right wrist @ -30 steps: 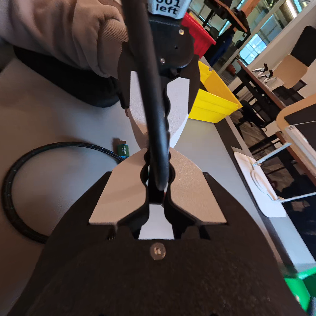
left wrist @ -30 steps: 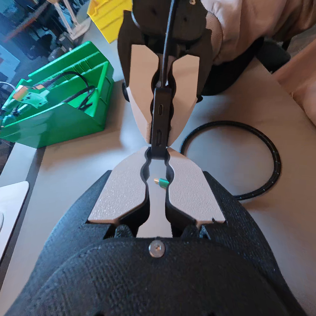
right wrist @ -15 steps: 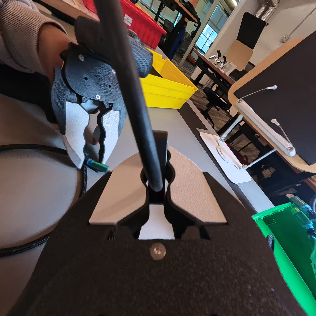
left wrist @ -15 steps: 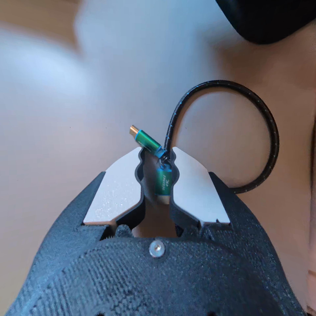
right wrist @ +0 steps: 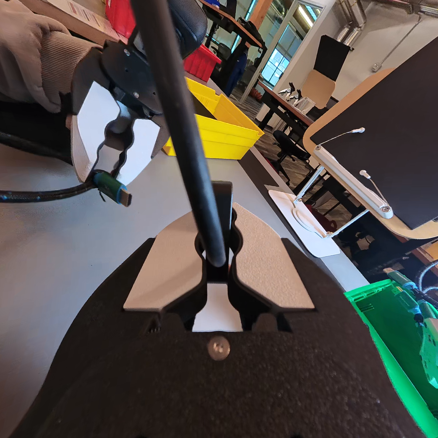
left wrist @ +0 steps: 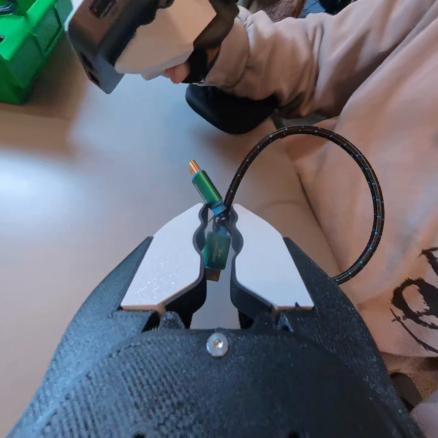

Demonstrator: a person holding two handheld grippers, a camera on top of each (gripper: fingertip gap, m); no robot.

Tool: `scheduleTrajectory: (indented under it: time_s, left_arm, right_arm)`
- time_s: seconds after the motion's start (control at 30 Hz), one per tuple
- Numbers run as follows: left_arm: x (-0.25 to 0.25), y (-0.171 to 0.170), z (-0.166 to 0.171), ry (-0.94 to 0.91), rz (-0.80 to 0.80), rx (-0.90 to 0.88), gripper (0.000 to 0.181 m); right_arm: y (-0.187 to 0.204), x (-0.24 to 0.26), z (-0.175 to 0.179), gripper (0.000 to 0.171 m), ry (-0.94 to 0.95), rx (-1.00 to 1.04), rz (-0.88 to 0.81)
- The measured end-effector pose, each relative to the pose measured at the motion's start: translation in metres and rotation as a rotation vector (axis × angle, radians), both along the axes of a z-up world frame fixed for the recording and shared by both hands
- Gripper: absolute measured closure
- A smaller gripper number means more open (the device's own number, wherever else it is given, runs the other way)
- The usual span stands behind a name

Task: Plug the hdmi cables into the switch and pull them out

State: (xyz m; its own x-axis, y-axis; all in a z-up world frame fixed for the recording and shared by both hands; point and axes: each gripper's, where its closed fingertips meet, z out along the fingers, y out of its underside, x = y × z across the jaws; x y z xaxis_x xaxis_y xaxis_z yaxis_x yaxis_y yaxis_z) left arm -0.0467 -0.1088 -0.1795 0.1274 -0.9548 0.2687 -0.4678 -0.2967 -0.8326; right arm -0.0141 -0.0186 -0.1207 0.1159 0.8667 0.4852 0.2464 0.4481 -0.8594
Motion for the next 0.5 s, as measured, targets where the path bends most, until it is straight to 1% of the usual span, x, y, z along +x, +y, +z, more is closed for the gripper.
scheduleTrajectory:
  time_s: [0.1, 0.2, 0.27, 0.33, 0.37, 0.43, 0.47, 0.5]
  left_arm:
    - [-0.003, -0.001, -0.013, 0.043, -0.019, -0.012, 0.163]
    - [-0.003, 0.011, -0.025, 0.096, 0.017, 0.086, 0.163]
    - [-0.005, 0.032, -0.005, 0.014, 0.134, 0.177, 0.158]
    - [-0.019, 0.049, 0.021, -0.068, 0.261, 0.198, 0.159]
    - [-0.028, 0.055, 0.027, -0.07, 0.321, 0.21, 0.16]
    - [-0.043, 0.053, 0.023, 0.01, 0.37, 0.182, 0.157]
    - [-0.045, 0.044, 0.016, 0.07, 0.363, 0.144, 0.153]
    - [-0.045, 0.034, 0.007, 0.133, 0.361, 0.122, 0.153]
  right_arm:
    - [-0.001, -0.002, -0.004, 0.157, -0.014, 0.003, 0.004]
    - [-0.001, -0.003, -0.005, 0.157, -0.021, 0.005, 0.002]
    - [0.0, -0.002, -0.004, 0.157, -0.013, 0.002, -0.002]
    - [0.001, -0.001, -0.002, 0.157, 0.0, -0.008, -0.005]
    - [0.002, -0.001, -0.001, 0.157, 0.005, -0.016, -0.006]
    - [0.004, 0.0, -0.002, 0.157, 0.008, -0.025, -0.014]
    - [0.006, 0.0, -0.003, 0.157, 0.006, -0.027, -0.02]
    - [0.008, 0.0, -0.004, 0.157, 0.003, -0.029, -0.026]
